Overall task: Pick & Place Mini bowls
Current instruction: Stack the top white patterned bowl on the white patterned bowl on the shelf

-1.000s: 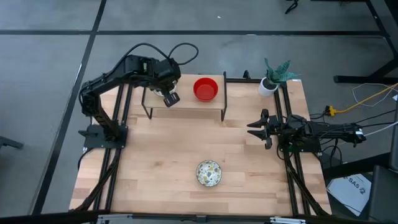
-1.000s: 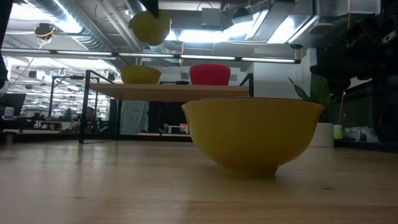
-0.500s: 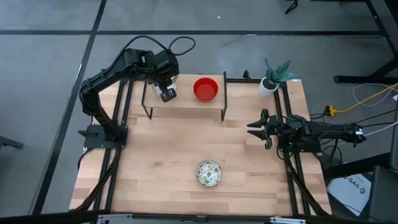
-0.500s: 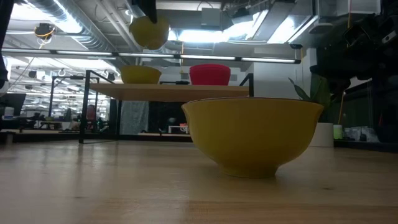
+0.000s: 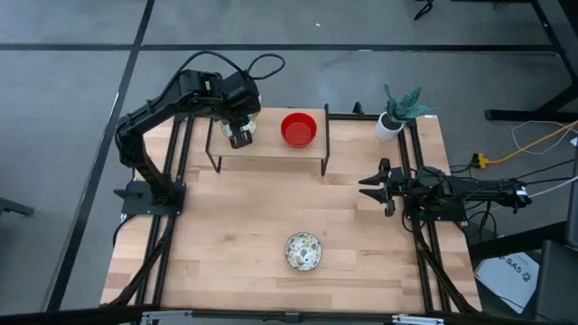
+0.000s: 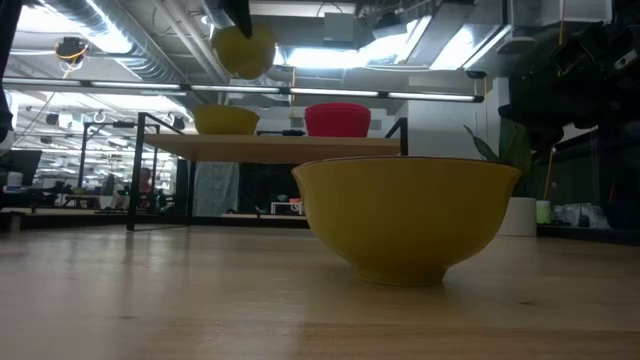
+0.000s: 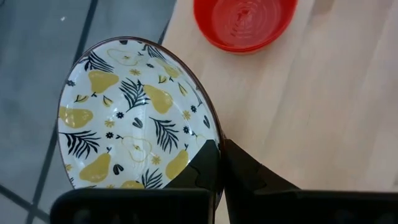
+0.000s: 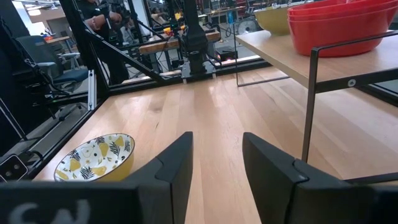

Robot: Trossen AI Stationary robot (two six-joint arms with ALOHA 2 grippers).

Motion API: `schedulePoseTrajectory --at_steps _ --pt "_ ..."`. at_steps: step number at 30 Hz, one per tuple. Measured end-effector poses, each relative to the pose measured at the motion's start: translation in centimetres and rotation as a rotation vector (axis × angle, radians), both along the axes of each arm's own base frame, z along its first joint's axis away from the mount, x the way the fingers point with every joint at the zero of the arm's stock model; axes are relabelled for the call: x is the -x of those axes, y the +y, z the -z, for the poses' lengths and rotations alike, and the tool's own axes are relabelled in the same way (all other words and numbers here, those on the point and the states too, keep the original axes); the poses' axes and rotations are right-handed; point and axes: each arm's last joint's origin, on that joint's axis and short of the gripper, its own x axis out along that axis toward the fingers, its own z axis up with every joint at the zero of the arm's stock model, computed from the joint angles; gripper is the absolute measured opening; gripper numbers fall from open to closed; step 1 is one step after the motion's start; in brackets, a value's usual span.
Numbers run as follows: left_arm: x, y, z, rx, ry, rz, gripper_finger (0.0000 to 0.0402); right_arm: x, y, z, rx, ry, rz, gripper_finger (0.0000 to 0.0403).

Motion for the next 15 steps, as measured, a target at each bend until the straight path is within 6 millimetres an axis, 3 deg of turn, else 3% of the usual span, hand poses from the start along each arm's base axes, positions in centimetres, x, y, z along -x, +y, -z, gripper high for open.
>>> schedulePoseTrajectory --at_steps 8,15 --pt "0.7 -0.7 -0.7 -0.013 -0.031 -0.013 0.0003 0.0 0.0 0.0 0.000 0.000 0.000 0.0140" --pt "2.8 -1.5 -2.1 -0.042 -0.110 -0.092 0.0003 0.0 0.0 0.0 0.000 0.000 0.000 0.0140"
